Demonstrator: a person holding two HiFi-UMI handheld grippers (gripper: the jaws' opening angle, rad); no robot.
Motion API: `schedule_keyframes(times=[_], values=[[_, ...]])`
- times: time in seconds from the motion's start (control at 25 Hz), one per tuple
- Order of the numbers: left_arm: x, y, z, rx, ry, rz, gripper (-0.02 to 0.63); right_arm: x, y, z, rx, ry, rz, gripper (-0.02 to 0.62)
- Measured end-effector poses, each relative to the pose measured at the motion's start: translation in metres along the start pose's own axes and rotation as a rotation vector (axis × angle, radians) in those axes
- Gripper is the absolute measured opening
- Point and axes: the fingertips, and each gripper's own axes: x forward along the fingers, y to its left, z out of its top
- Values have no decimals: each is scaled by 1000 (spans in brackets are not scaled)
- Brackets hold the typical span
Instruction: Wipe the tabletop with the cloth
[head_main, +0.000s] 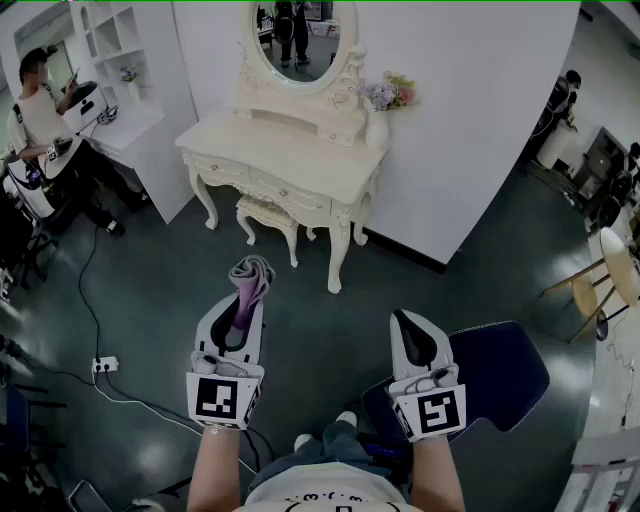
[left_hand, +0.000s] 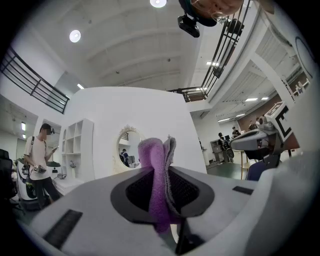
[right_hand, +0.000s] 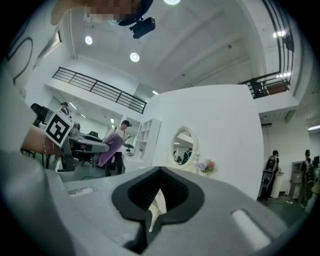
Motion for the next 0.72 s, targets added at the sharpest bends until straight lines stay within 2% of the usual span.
schedule_keyframes(times=[0.16,0.36,0.56,0.72], values=[[-36,15,4,2,-5,1,75,-10,31,12,21,-2,-10,-2],[-59,33,-1,22,12,5,75,-4,48,19,18,-20,-31,-2],[-47,52,-14,-8,13,31,75,19,55,14,-10,-30,4,0],[-5,64,-23,-22,21,29,75,54,37,-6,-7,-11,10,0]])
